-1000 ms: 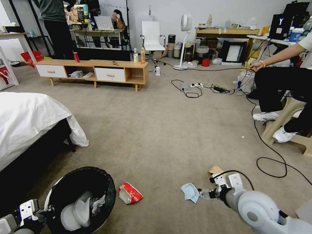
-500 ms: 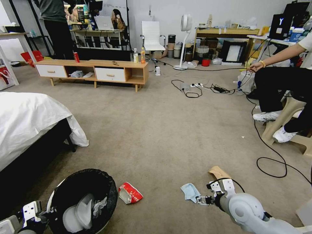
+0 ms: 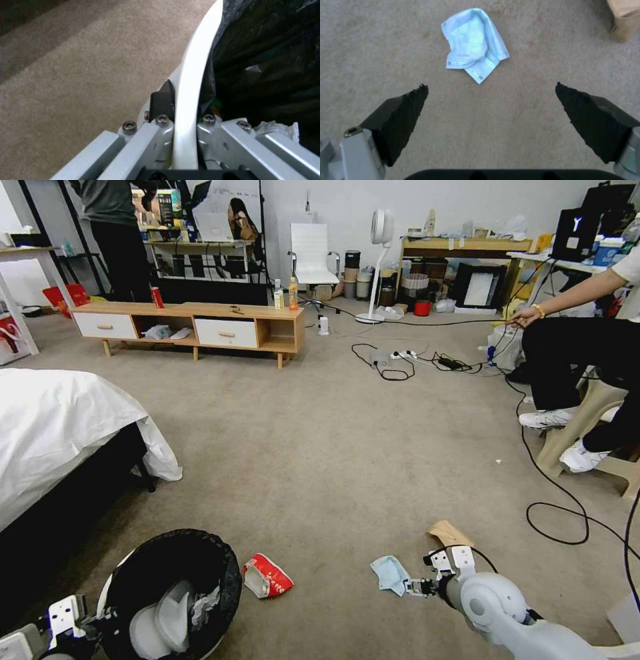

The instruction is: Pick up the trash bin and place the garbage on the floor into it.

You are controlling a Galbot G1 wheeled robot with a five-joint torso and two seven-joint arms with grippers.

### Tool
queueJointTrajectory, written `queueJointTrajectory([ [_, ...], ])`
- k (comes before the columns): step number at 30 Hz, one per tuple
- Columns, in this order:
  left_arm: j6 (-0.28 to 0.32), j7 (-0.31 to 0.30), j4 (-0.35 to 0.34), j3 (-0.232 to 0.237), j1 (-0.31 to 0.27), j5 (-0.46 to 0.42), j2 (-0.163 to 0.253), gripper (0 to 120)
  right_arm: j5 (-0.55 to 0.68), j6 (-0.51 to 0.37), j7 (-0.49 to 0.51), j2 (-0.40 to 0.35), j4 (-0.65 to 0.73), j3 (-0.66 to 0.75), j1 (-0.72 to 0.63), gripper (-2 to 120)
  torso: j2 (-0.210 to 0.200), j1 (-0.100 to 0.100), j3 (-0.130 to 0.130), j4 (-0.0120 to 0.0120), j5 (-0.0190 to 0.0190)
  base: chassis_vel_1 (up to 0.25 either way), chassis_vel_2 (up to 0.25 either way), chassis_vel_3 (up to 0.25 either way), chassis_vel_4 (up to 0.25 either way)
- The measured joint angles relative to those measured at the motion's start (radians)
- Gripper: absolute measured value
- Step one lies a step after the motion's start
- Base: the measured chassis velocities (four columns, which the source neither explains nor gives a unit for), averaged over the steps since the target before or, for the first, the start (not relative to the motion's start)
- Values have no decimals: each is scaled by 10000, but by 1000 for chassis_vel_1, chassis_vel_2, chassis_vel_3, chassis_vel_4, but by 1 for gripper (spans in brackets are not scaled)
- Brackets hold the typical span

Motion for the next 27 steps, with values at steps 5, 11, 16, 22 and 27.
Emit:
queueJointTrajectory([
  [5, -2, 15, 4, 2, 36, 46, -15, 2, -504, 430, -283, 520, -1070, -143, 257, 98, 0, 0, 0, 0, 2, 0, 0, 0, 0],
  [11, -11, 28, 68, 5, 39, 82, -17, 2, -639, 457, -520, 821, -1559, -116, 452, 98, 0, 0, 0, 1, 1, 0, 0, 0, 0],
  [16, -16, 40, 105, 29, 28, 119, -41, 2, -699, 438, -619, 1008, -1868, -148, 599, 98, 0, 0, 0, 0, 0, 0, 0, 0, 0],
  [22, -27, 54, 170, 33, 6, 140, -46, 2, -882, 439, -793, 1362, -2333, -392, 924, 98, 0, 0, 0, -1, 0, 0, 0, 0, 0],
  [27, -51, 70, 203, 37, 4, 178, -87, 2, -1025, 522, -923, 1783, -2874, -670, 1335, 98, 0, 0, 0, 2, 2, 0, 0, 0, 0],
])
